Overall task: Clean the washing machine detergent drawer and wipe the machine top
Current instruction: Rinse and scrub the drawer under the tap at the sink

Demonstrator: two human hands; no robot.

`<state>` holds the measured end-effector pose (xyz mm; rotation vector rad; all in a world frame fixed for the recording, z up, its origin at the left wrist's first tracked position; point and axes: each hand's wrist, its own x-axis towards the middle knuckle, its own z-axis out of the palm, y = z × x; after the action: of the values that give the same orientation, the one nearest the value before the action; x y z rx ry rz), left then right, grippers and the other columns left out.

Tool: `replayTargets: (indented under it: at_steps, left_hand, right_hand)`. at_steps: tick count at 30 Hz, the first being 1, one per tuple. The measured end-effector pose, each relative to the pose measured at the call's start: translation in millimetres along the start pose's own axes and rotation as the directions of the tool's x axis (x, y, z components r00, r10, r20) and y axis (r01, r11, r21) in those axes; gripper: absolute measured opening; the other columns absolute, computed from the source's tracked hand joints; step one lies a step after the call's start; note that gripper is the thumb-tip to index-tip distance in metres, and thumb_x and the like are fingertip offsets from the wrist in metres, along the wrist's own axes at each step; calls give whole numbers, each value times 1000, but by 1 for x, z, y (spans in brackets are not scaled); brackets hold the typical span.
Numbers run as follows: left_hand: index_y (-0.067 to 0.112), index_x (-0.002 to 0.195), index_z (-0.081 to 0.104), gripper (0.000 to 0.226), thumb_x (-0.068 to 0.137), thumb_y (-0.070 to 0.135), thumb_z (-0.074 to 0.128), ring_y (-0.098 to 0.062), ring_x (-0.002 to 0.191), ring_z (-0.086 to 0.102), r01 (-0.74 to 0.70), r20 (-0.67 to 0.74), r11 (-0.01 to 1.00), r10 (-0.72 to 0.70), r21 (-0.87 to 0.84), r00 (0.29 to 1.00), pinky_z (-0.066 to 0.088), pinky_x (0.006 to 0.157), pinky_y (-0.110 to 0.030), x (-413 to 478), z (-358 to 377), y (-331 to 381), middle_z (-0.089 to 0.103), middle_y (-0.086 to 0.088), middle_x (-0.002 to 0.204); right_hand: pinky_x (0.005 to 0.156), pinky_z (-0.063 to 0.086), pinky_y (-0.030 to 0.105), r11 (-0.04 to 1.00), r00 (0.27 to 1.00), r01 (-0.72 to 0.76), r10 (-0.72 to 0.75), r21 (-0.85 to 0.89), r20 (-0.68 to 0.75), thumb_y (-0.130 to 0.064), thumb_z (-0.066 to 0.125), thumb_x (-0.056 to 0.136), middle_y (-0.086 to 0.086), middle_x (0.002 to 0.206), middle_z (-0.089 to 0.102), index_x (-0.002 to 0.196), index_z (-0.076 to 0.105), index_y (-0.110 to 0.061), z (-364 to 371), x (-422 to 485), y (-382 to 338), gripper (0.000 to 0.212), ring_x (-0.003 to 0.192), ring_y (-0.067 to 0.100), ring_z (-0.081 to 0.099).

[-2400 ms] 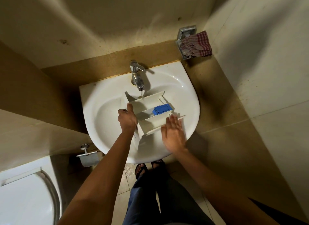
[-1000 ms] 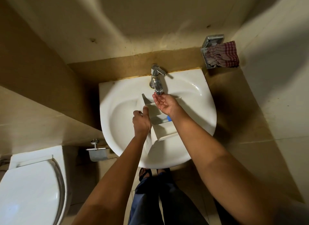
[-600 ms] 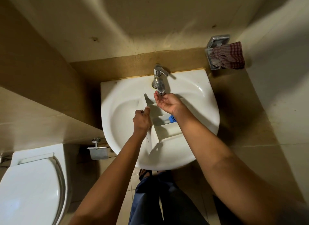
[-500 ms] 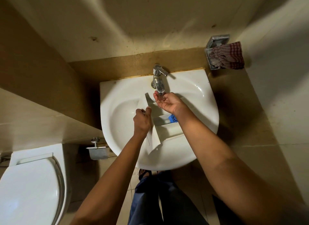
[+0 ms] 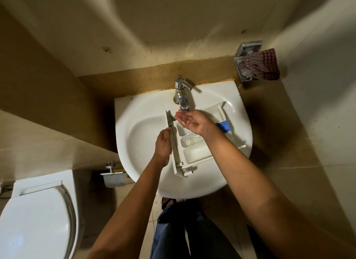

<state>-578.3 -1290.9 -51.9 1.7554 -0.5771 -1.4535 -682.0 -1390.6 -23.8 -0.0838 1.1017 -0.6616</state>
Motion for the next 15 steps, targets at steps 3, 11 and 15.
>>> replayTargets:
  at_steps: [3,11,15]
  left_hand:
    - [14,84,49,27,101,26,31,-17,77,42,13,67,997,-7,-79,998,39,71,-31,-3,-3,-4,46,-5,80]
    - [13,94,61,28,101,26,37,-16,71,69,101,197,971,-57,-218,979,56,63,-26,-2,-9,-5,71,-3,83]
    - [12,95,59,26,101,26,38,-14,70,65,95,189,972,-53,-216,981,55,65,-25,-2,-9,-4,69,-1,79]
  right_hand:
    - [59,56,23,979,999,31,-22,-203,49,0,40,99,15,86,62,86,57,1,-1,-4,9,22,78,22,61]
    - [66,51,18,883,940,306,-340,-354,-36,11,38,92,2,72,53,83,59,-8,-4,12,19,30,67,12,51]
    - [79,55,23,919,971,232,-237,-320,24,11,39,95,6,76,55,95,59,0,-2,10,14,24,71,15,54]
